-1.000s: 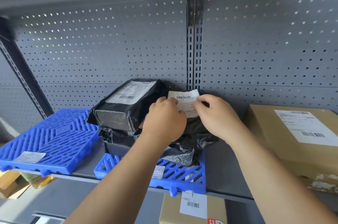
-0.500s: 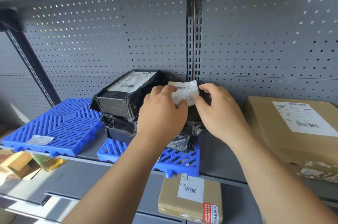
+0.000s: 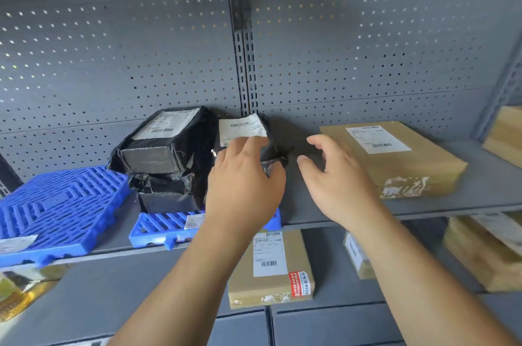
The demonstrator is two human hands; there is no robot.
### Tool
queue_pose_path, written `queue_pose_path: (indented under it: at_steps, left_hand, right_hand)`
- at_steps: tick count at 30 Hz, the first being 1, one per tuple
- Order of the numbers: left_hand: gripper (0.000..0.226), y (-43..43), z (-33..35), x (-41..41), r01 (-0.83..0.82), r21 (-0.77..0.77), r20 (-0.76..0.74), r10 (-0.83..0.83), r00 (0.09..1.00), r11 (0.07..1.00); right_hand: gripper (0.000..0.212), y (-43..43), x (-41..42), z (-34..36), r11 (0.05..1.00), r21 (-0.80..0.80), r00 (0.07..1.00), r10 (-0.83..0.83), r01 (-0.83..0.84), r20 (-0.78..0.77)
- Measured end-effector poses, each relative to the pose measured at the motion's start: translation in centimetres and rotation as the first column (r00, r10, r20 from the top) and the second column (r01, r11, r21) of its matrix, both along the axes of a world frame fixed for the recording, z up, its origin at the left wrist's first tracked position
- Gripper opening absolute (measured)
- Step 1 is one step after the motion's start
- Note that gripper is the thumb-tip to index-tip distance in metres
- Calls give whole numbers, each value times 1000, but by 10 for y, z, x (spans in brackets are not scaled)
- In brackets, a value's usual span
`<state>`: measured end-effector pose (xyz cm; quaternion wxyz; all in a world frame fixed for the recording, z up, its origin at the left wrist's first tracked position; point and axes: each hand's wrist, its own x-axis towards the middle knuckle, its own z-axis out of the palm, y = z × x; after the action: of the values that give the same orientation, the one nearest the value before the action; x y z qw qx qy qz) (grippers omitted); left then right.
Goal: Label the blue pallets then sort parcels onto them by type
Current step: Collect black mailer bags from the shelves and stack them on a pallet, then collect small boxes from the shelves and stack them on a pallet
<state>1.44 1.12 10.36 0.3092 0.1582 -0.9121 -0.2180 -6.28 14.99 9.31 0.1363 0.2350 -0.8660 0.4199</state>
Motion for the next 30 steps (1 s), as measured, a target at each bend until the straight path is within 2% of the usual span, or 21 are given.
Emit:
queue_pose_path:
  at_steps: [9, 15, 19, 22, 30]
  left_hand:
    - [47, 60, -56, 40, 211, 22, 66, -212, 975, 977]
    - [50, 113, -64, 41, 368, 25, 123, -368, 922, 930]
    - [50, 167, -64, 34, 435, 8, 141, -432, 891, 900]
    - [50, 218, -64, 22, 495, -13, 151, -488, 860, 869]
    - [49, 394, -53, -8, 617, -14, 144, -609, 780, 787]
  right_hand:
    - [44, 79, 77, -45, 959, 146, 967, -252, 244, 32]
    - [50, 149, 106, -55, 841, 329, 900, -427, 430, -84]
    - [51, 203, 110, -55, 794, 359, 865, -494, 490, -88]
    - [49, 251, 110, -52, 779, 320, 835, -544, 540, -86]
    - [51, 416, 105, -49, 700, 267, 739, -669, 662, -79]
